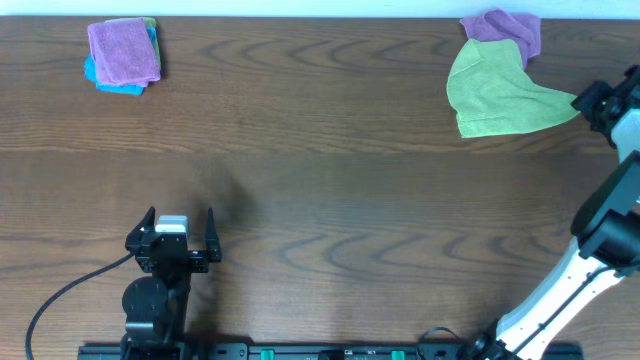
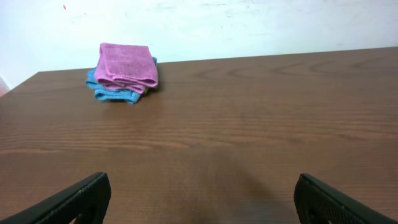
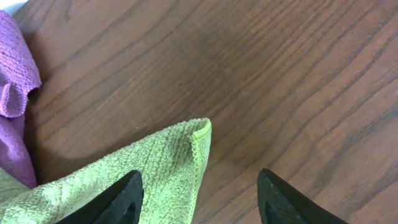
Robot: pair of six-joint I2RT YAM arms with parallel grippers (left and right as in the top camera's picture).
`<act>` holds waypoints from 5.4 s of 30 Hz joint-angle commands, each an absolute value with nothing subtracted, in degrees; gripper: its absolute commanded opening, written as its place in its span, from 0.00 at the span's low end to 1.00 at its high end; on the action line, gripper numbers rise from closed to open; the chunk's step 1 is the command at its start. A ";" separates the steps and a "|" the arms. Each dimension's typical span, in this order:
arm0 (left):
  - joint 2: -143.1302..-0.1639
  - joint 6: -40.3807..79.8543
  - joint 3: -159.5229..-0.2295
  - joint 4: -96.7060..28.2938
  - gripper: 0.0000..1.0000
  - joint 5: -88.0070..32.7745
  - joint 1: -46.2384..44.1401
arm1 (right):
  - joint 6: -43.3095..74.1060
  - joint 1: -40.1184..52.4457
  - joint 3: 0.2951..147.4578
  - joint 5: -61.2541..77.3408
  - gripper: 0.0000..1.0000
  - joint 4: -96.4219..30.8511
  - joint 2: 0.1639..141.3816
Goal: Fold the cloth
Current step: 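Close the right gripper on the green cloth's corner, then lift the green cloth and drag it to the table center, then release the green cloth and move the right gripper to its right edge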
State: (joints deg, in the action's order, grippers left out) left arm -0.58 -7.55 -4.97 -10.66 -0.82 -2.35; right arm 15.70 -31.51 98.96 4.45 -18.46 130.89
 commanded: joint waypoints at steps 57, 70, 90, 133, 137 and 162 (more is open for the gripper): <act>-0.25 -8.16 -3.25 -11.29 0.95 0.16 -2.15 | 0.14 20.18 145.56 22.81 0.01 -59.66 122.45; -0.25 -8.19 -3.27 -11.29 0.95 0.16 -2.15 | -1.39 21.80 145.29 19.97 0.02 -76.86 113.38; -0.25 -8.19 -3.25 -11.29 0.95 0.16 -2.15 | 1.23 43.70 144.97 9.54 0.01 -73.43 116.49; -0.25 -8.19 -3.25 -11.29 0.95 0.16 -2.15 | -1.98 20.58 141.47 1.91 0.99 -93.08 124.81; -0.25 -8.19 -3.25 -11.29 0.95 0.19 -2.15 | -2.00 20.53 141.47 1.58 0.99 -92.92 120.46; -0.25 39.75 -3.25 -10.28 0.95 -5.96 -2.26 | 1.87 27.49 116.16 -6.92 0.99 -86.83 89.54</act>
State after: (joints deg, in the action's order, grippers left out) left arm -0.58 34.81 -4.82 -10.04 -5.17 -2.35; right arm -0.30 27.53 122.28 -4.32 -88.38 94.80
